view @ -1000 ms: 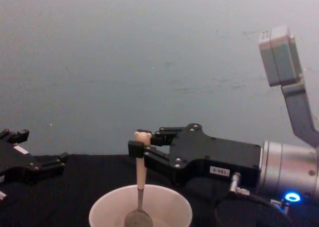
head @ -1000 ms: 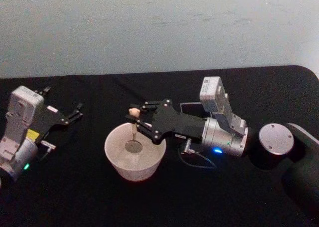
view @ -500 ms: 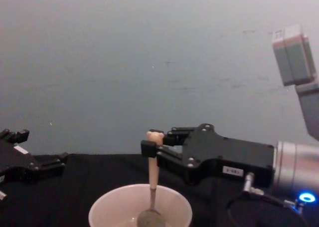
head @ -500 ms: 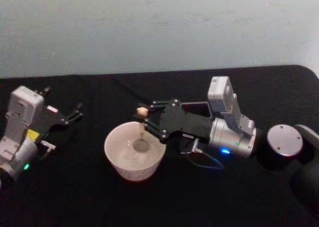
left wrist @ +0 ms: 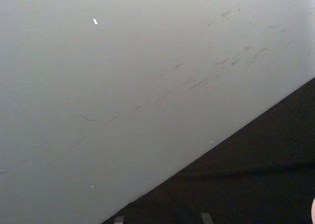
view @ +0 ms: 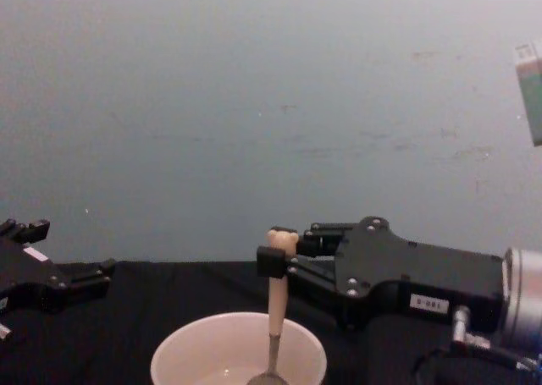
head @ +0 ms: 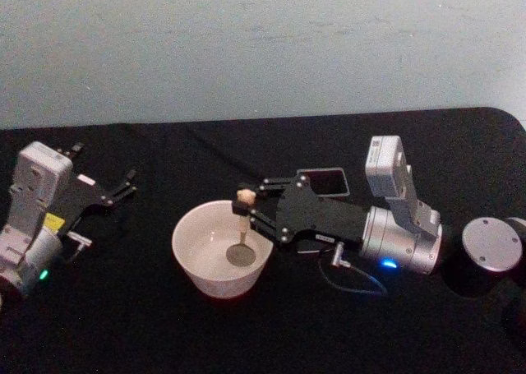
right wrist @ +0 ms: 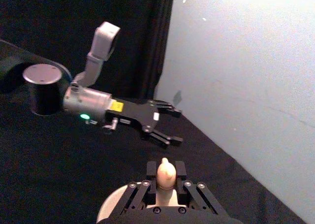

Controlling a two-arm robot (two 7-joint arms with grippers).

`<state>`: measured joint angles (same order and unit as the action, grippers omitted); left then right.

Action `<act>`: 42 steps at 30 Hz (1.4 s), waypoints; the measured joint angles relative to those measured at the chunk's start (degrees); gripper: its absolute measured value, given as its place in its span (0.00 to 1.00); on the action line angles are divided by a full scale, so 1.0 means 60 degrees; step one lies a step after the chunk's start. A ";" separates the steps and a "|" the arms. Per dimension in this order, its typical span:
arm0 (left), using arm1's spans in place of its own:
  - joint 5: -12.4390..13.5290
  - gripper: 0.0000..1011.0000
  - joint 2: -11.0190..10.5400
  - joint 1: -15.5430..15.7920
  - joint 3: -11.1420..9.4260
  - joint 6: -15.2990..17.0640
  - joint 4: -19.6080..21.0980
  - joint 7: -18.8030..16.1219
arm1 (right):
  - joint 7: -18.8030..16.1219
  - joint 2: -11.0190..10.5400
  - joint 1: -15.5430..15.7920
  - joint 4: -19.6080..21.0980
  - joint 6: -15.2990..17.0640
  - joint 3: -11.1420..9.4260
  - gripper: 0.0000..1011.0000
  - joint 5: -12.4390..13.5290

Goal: Pick up the stirring spoon with one hand, stir inside the cup, then place it back in its original position.

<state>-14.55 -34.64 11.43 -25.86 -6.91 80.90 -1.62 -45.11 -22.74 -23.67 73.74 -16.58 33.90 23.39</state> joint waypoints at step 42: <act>0.0000 0.99 0.0000 0.0001 0.0000 0.0000 0.0000 0.0000 | 0.0296 0.0578 -0.0674 -0.0977 -0.0066 0.0077 0.21 -0.0199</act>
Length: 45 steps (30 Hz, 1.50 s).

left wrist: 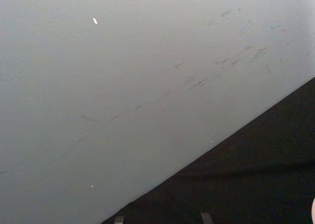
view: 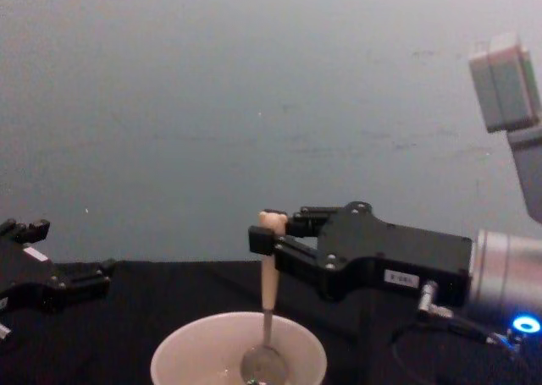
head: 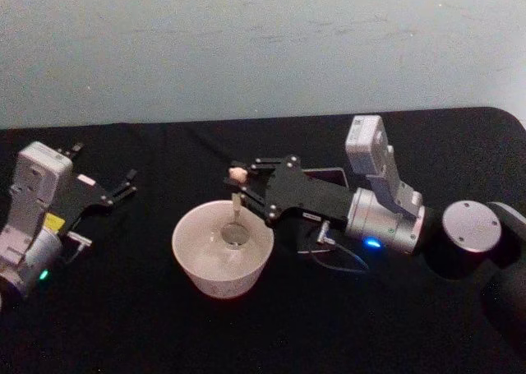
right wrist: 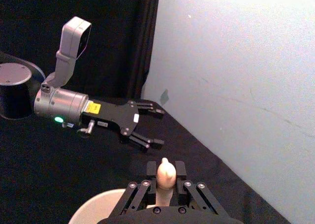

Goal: Pick up the stirring spoon with one hand, stir inside the cup, then place it back in its original position.

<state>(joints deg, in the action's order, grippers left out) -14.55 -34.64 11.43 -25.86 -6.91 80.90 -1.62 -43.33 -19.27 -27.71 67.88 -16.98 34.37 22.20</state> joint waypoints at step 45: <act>0.0000 0.99 0.0000 0.0000 0.0000 0.0000 0.0000 0.0000 | 0.0117 0.0172 0.0001 0.0051 0.0198 0.0158 0.21 0.0107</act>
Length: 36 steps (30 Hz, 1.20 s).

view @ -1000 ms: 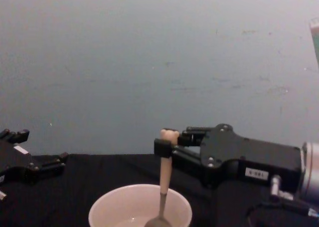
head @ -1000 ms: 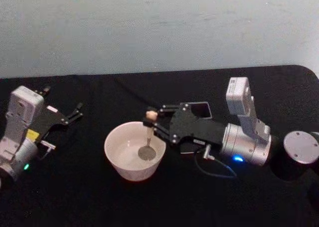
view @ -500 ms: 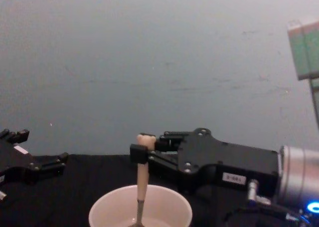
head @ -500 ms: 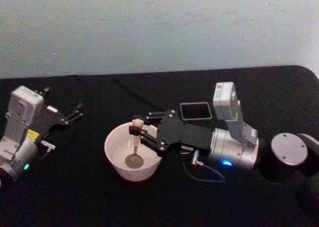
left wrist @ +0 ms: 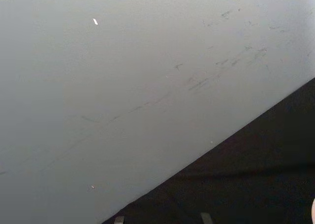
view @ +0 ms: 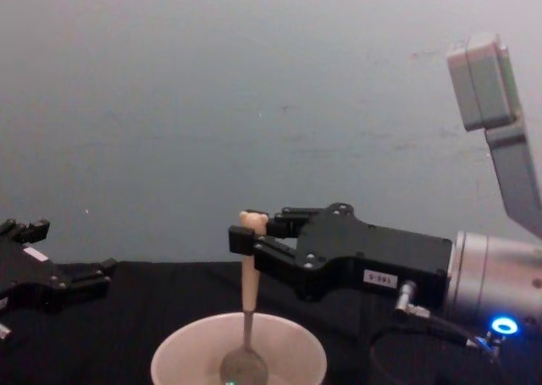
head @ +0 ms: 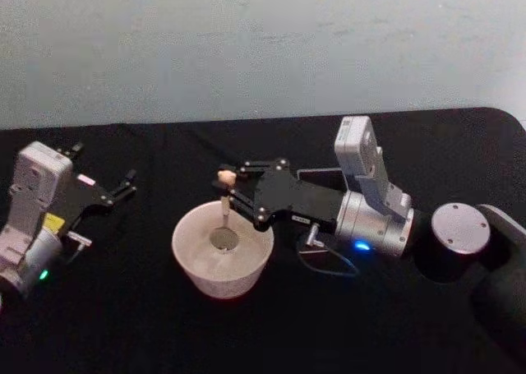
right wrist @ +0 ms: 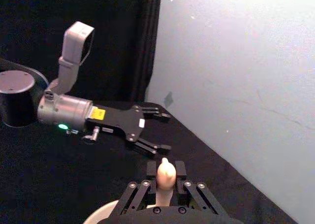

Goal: Pick up the stirring spoon with one hand, stir inside the cup, then place it back in its original position.

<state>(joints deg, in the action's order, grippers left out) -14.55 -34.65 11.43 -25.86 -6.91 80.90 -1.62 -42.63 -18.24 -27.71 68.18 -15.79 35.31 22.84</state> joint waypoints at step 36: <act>0.0000 0.99 0.0000 0.0000 0.0000 0.0000 0.0000 0.0000 | -0.0506 -0.0877 0.0993 0.1596 0.0459 -0.0013 0.21 0.0511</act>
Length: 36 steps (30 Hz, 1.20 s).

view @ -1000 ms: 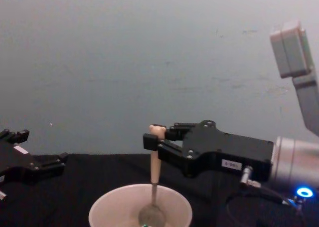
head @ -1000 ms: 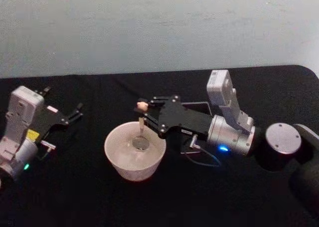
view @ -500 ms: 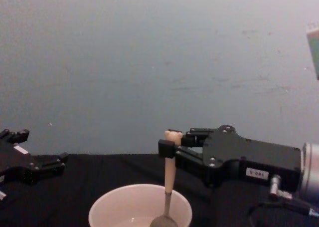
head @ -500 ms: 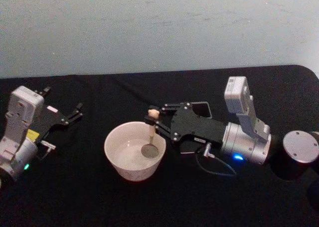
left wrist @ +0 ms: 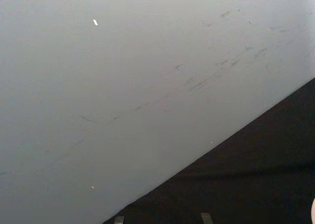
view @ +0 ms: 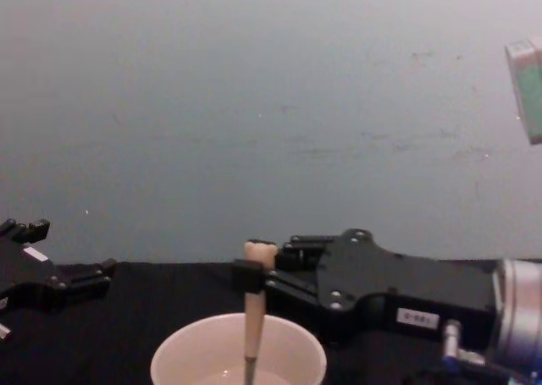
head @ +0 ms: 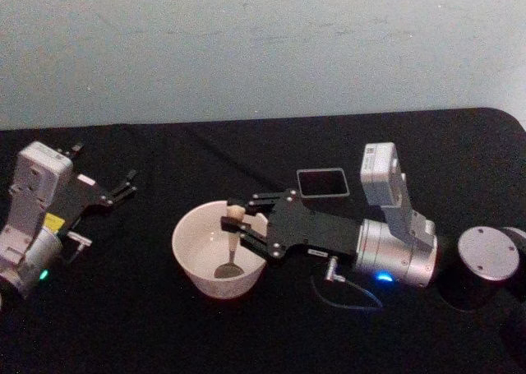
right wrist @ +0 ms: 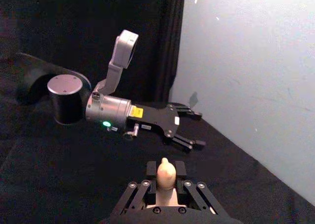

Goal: Pick up the stirring spoon with one hand, stir inside the cup, then place it back in its original position.

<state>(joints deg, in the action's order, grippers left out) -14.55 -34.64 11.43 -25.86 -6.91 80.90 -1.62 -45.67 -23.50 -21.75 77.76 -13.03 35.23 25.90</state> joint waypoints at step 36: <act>0.0000 0.99 -0.0001 0.0000 0.0000 0.0000 0.0000 0.0000 | 0.0495 0.0522 -0.0792 -0.1276 -0.0377 -0.0177 0.21 -0.0518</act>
<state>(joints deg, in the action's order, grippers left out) -14.55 -34.65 11.43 -25.86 -6.91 80.90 -1.62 -42.70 -20.37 -26.50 70.10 -15.29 34.17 22.79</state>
